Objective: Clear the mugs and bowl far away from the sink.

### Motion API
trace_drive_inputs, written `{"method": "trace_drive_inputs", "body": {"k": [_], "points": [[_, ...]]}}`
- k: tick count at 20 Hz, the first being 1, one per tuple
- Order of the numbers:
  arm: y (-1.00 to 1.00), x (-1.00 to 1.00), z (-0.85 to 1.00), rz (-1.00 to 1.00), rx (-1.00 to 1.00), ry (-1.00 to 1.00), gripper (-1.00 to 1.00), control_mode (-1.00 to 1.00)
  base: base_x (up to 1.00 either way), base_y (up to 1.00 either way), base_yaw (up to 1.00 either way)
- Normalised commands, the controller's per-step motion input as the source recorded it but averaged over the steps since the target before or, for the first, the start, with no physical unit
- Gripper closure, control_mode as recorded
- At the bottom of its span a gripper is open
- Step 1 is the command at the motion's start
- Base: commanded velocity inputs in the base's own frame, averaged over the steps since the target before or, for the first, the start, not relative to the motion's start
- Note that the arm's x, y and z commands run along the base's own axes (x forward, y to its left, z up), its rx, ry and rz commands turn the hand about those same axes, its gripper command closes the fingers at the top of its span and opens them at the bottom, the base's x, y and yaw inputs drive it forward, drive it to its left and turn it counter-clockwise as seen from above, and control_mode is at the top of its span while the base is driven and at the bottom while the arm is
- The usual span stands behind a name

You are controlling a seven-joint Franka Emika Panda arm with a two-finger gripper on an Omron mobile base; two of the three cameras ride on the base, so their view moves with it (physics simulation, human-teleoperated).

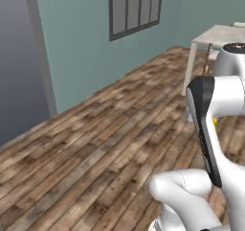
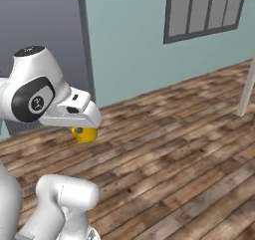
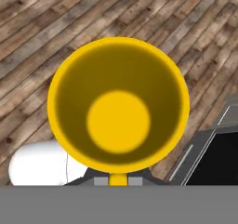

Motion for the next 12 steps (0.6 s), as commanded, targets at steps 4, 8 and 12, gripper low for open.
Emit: {"method": "trace_drive_inputs", "body": {"k": [4, 8, 12], "points": [[0.0, 0.0, 0.0, 0.0, 0.0, 0.0, 1.0, 1.0, 0.16, -0.16, -0.81], [0.0, 0.0, 0.0, 0.0, 0.0, 0.0, 1.0, 1.0, 0.82, -0.03, -0.55], [0.0, 0.0, 0.0, 0.0, 0.0, 0.0, 1.0, 1.0, 1.0, 0.01, -0.26]]}}
